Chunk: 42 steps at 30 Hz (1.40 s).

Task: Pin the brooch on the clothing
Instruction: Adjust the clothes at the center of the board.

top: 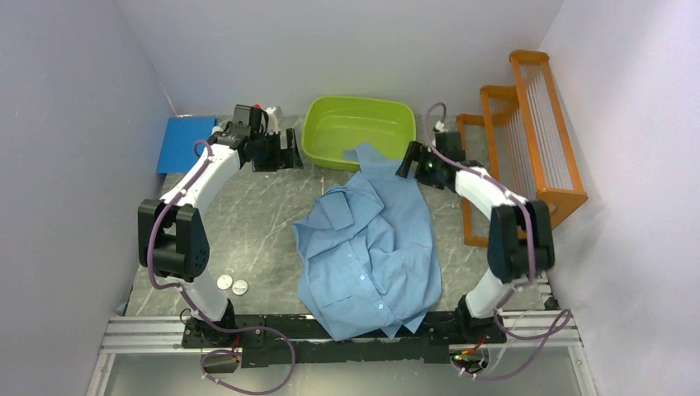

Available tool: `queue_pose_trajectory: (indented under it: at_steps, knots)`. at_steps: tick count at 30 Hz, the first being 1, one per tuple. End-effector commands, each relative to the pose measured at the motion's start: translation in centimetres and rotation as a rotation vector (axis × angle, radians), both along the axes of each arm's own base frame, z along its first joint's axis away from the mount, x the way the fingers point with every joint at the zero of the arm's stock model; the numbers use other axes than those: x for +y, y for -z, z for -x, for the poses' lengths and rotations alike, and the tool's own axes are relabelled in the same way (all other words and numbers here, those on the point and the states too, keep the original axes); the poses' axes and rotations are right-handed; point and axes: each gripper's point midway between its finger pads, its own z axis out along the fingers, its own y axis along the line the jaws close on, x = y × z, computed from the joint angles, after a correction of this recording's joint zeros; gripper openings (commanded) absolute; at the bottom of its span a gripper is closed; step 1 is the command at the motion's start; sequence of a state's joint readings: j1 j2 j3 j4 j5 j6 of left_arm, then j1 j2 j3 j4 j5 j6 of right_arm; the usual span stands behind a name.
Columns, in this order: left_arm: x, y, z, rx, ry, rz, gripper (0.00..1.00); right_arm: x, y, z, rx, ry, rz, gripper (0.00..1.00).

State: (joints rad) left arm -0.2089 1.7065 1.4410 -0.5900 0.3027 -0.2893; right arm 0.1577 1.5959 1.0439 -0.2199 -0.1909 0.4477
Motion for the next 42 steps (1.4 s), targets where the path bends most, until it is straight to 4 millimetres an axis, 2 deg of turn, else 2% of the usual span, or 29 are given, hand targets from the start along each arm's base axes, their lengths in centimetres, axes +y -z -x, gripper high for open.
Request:
queue_pose_trajectory:
  at_steps: [1,4,6,12,14,19,21,23,24,26,30,33,35,36,38,42]
  knots:
    - [0.1,-2.6,-0.6,-0.082,0.008,-0.006,0.94,0.4,-2.8,-6.7,-0.109,0.012,0.029,0.97]
    - [0.5,-2.5,-0.8,-0.084,-0.002,-0.025,0.94,0.6,-1.3,-8.8,-0.07,0.009,0.043,0.96]
    - [0.6,-2.6,-0.9,-0.084,-0.005,-0.029,0.93,1.5,-0.7,-9.0,-0.044,-0.032,0.017,0.94]
    - [0.4,-2.9,-0.9,-0.088,0.003,-0.022,0.93,4.0,0.0,-6.4,-0.028,-0.127,-0.124,0.92]
    - [0.5,-2.9,-0.9,-0.089,0.0,-0.024,0.93,4.6,0.3,-5.5,-0.02,-0.155,-0.163,0.87]
    - [0.5,-2.9,-0.8,-0.089,-0.002,-0.028,0.93,5.8,-0.5,-3.9,-0.025,-0.219,-0.234,0.63]
    - [0.7,-2.7,-0.9,-0.085,-0.007,-0.035,0.93,6.1,-1.3,-3.3,-0.042,-0.241,-0.248,0.44]
    - [0.8,-2.7,-0.9,-0.085,-0.013,-0.042,0.92,6.5,-2.7,-2.4,-0.064,-0.274,-0.269,0.22]
    - [0.8,-2.7,-0.9,-0.085,-0.014,-0.042,0.92,6.9,-3.5,-1.8,-0.078,-0.303,-0.286,0.15]
    - [0.9,-2.9,-0.9,-0.089,-0.019,-0.041,0.92,8.3,-6.0,0.0,-0.13,-0.382,-0.298,0.11]
    - [1.0,-3.0,-0.7,-0.092,-0.034,-0.04,0.91,12.2,-9.0,5.4,-0.188,-0.574,-0.275,0.12]
    - [1.5,-3.1,-0.8,-0.099,-0.059,-0.053,0.93,15.2,-9.8,10.2,-0.215,-0.73,-0.25,0.15]
    - [2.0,-3.2,-0.8,-0.107,-0.087,-0.076,0.94,16.1,-9.9,12.9,-0.221,-0.81,-0.256,0.18]
    - [2.4,-3.2,-0.9,-0.109,-0.105,-0.091,0.94,16.2,-9.8,13.9,-0.223,-0.828,-0.254,0.24]
    - [3.1,-3.2,-1.0,-0.112,-0.137,-0.116,0.94,15.6,-9.3,14.6,-0.238,-0.823,-0.216,0.42]
    - [3.4,-2.9,-1.1,-0.11,-0.149,-0.129,0.94,13.8,-10.4,14.3,-0.346,-0.754,-0.137,0.75]
